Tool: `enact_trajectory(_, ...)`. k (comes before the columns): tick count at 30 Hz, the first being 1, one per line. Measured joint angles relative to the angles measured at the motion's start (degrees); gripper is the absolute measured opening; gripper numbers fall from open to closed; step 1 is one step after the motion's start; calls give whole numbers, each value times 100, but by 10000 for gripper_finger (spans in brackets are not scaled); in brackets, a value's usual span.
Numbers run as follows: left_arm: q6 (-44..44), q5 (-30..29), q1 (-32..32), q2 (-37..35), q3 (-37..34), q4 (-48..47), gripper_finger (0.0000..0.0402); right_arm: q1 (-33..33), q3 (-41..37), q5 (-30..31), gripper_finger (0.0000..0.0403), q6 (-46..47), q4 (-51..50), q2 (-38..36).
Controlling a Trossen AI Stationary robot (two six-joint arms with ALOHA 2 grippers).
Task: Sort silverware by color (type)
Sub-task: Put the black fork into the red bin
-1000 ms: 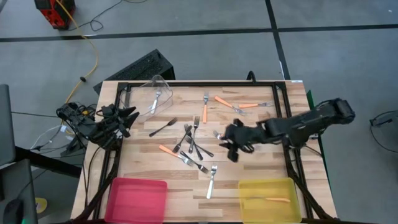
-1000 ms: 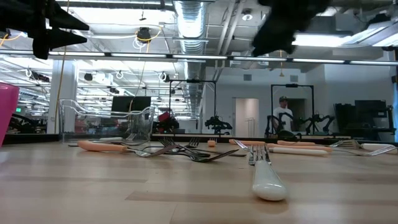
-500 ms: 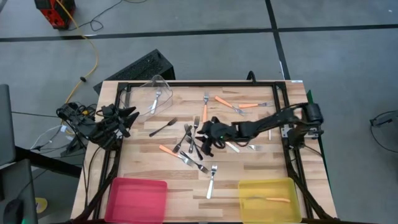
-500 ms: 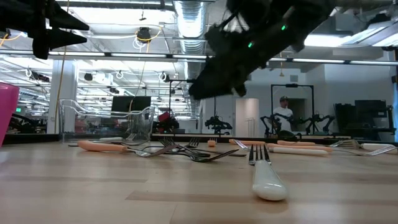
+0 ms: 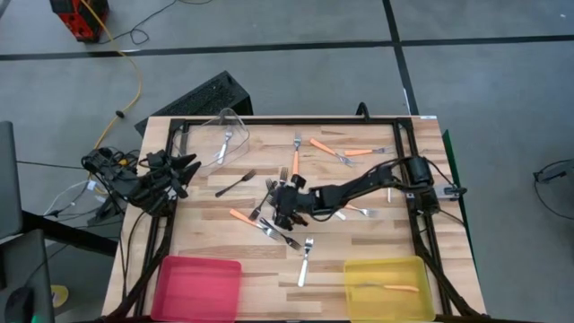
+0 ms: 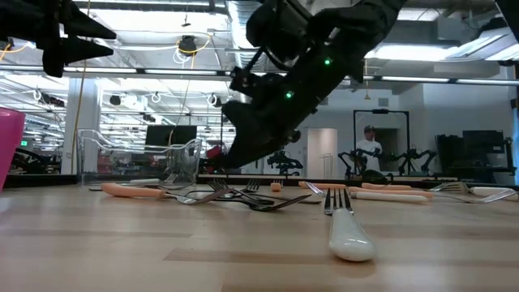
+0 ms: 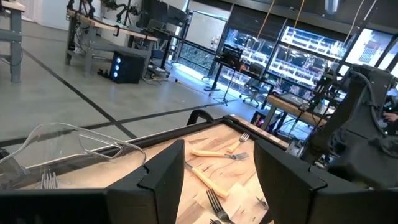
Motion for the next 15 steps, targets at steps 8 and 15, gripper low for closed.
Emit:
enact_trajectory(8, -3, -1, 0, 0, 0, -40, 178, 120, 159, 146, 154, 100, -266, 93)
enact_trajectory(15, -9, 2, 0, 2, 0, -52, 178, 152, 66, 138, 154, 317, -279, 96)
